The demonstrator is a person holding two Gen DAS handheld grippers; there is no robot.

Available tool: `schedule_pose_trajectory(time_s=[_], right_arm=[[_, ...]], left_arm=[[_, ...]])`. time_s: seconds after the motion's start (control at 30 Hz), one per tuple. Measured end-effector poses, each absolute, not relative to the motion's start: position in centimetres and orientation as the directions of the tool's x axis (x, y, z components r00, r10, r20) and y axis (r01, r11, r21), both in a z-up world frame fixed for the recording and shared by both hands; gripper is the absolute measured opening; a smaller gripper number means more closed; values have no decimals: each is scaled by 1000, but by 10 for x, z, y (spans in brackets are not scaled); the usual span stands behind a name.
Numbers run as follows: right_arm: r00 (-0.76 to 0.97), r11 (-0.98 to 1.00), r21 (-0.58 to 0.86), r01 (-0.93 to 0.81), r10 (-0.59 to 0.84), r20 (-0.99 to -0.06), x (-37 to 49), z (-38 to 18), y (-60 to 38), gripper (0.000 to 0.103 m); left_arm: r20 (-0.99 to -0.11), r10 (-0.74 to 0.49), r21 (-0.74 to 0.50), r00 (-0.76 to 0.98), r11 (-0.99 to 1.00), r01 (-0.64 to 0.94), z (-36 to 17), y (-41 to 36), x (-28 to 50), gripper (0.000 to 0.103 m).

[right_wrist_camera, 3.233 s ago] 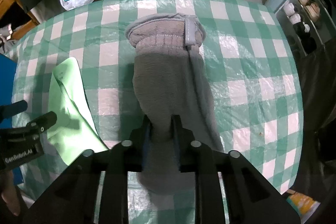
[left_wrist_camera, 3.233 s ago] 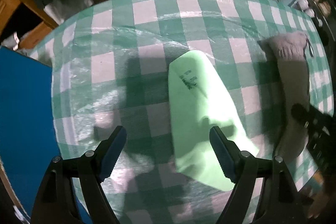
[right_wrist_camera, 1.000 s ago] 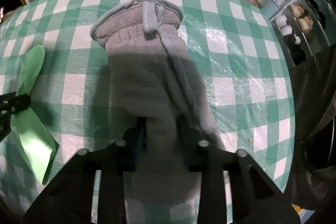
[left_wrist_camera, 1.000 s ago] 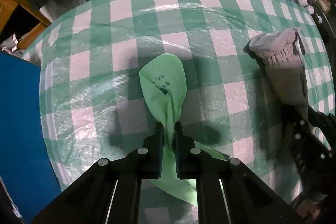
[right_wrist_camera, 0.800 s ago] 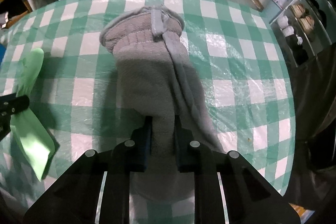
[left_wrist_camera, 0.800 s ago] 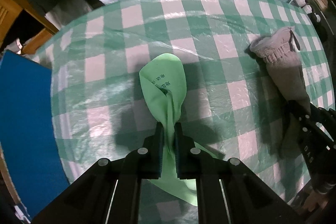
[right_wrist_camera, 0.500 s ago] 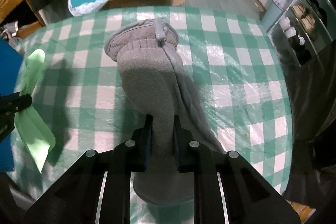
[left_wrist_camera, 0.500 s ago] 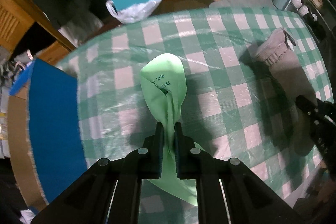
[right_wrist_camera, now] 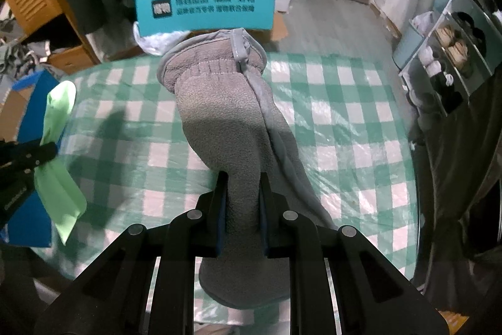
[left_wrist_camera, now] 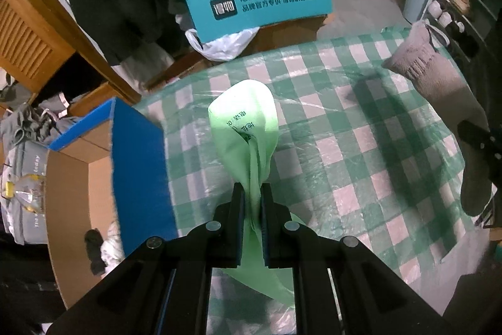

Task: Organize soft objects
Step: 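Carry the grey mitten with right gripper while left gripper carries the green pad to the box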

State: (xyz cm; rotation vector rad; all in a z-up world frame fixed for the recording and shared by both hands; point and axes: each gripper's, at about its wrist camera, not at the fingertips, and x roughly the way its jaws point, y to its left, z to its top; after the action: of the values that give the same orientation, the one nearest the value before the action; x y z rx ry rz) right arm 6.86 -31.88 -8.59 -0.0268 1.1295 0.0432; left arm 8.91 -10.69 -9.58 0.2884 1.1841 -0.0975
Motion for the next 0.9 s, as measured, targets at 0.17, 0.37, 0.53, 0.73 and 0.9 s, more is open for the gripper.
schedule_pose_trajectory(time_s=[0.17,0.37,0.53,0.73,0.9], right_arm=[[452,997,11,-76,44,-891,63,-67,-306,14],[468,993,28,-112,78,-880,57,-55,-291,14],[476,989,36,-141,100,-874,52,-46,-280,14],[481,983,48,-178,129,-867,47,-39,-264,14],[484,977,57,-205,152,-862,44,-34,-249,14]], left_arm=[[-898,86,197,431,955,220,-76,-93,78,9],[-869,97,225,484,951,213,-58,-78,65,9],[-852,101,235,515,951,202,-49,-67,57,9],[-834,101,241,542,951,193,-41,-58,46,9],[-821,104,246,561,952,184,-35,-48,38,9]])
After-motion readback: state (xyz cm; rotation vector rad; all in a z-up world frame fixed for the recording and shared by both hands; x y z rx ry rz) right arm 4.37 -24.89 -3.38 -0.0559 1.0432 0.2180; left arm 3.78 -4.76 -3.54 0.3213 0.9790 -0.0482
